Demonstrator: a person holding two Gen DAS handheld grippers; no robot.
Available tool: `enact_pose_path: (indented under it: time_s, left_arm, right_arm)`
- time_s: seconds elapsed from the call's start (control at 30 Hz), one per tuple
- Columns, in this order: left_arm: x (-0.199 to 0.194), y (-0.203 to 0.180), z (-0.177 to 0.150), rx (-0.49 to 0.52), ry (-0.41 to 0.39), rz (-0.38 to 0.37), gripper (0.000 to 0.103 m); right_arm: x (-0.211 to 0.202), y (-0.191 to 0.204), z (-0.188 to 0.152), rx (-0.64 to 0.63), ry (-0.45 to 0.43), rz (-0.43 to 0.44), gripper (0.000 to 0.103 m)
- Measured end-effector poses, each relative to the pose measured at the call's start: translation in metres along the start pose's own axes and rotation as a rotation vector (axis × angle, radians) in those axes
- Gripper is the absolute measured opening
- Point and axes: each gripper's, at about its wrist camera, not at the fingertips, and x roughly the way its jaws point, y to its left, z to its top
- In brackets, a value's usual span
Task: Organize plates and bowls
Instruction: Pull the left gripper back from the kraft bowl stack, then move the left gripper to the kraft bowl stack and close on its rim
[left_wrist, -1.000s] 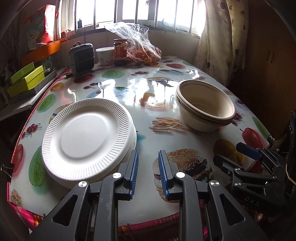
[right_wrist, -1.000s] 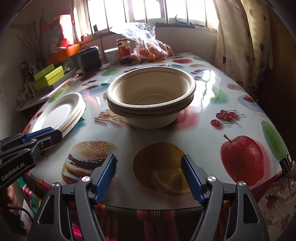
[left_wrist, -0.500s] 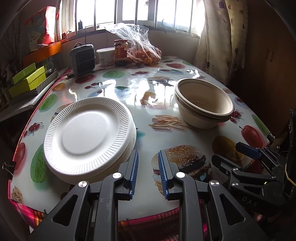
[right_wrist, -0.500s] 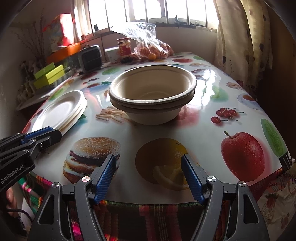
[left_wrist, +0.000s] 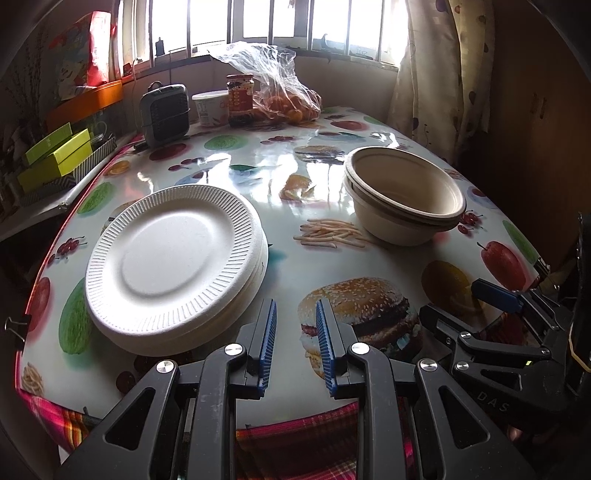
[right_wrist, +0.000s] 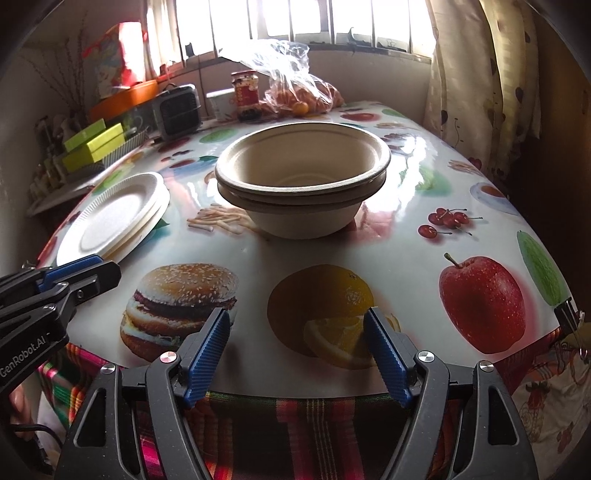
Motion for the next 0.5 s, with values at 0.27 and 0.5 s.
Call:
enact_pose_path:
  time_s: [0.27, 0.5]
  left_arm:
    - [0.000, 0.001, -0.004, -0.009, 0.014, 0.013, 0.023]
    - [0.002, -0.001, 0.007, -0.023, 0.011, -0.064, 0.023]
  right_arm:
    - [0.001, 0.006, 0.000, -0.018, 0.000, 0.012, 0.077]
    - [-0.006, -0.012, 0.007, 0.043, -0.036, 0.022, 0.077]
